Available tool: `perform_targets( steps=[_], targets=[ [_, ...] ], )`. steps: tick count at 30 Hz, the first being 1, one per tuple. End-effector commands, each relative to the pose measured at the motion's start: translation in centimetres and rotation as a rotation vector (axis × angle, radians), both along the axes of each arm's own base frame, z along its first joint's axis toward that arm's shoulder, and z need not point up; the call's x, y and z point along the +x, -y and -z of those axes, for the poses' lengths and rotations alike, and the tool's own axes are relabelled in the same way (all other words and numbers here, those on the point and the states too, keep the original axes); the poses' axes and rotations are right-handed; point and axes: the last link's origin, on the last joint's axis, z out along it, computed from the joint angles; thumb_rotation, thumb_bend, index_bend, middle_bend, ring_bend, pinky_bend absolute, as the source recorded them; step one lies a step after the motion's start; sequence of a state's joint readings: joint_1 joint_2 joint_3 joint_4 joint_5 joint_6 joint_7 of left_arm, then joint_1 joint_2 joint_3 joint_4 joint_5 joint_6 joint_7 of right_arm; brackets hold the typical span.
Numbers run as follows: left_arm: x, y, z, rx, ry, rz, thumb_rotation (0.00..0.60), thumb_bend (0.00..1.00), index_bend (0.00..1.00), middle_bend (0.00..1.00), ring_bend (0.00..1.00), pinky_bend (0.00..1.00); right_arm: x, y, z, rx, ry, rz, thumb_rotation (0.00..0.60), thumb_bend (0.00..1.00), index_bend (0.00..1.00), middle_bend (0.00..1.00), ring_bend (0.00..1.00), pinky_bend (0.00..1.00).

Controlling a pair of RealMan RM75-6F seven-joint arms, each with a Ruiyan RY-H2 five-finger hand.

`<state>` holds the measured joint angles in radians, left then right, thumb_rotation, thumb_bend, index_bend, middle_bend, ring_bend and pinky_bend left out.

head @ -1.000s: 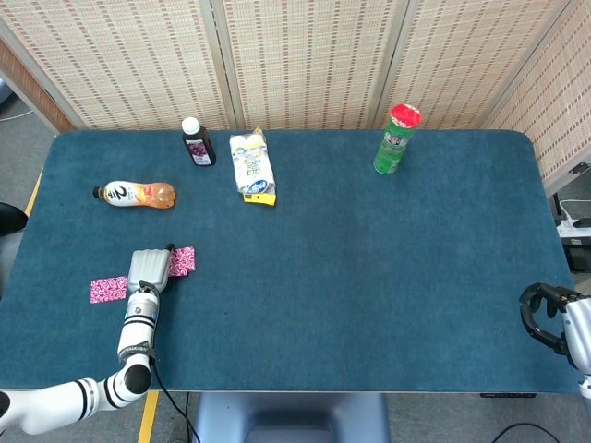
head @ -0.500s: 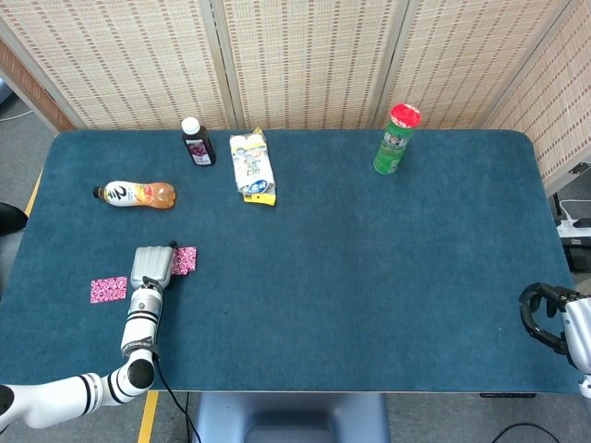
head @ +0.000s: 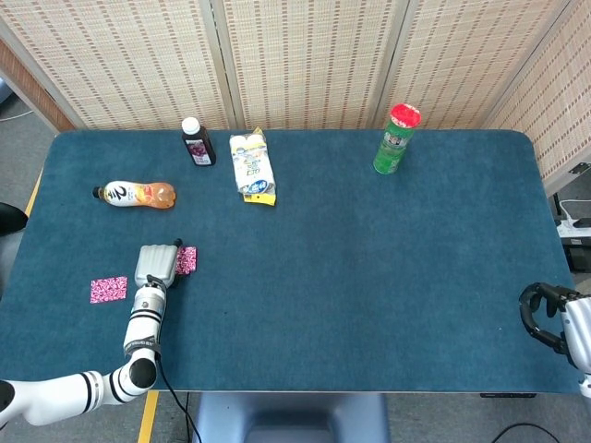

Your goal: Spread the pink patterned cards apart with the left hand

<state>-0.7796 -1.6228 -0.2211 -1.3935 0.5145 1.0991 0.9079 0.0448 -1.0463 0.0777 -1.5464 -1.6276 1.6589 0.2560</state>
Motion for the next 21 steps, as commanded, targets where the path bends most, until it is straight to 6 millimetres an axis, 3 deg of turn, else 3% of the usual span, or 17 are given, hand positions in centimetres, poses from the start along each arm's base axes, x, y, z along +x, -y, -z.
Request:
perform_targets(
  steps=[1, 8, 21],
  targets=[
    [0.1, 0.07, -0.04, -0.018, -0.007, 0.0, 0.6, 0.32, 0.13, 1.0, 1.0, 1.0, 0.0, 0.01, -0.02, 0.0, 0.0, 0.0, 0.6, 0.53, 0.75, 0.65, 0.69, 0.99],
    [0.45, 0.08, -0.57, -0.015, -0.002, 0.003, 0.6, 0.32, 0.1, 1.0, 1.0, 1.0, 0.02, 0.0, 0.06, 0.004, -0.001, -0.001, 0.6, 0.53, 0.75, 0.65, 0.7, 0.99],
    [-0.16, -0.65, 0.14, -0.036, -0.017, -0.039, 0.6, 0.32, 0.16, 1.0, 1.0, 1.0, 0.0, 0.0, 0.05, 0.004, -0.002, 0.0, 0.6, 0.53, 0.75, 0.65, 0.69, 0.99]
  ],
)
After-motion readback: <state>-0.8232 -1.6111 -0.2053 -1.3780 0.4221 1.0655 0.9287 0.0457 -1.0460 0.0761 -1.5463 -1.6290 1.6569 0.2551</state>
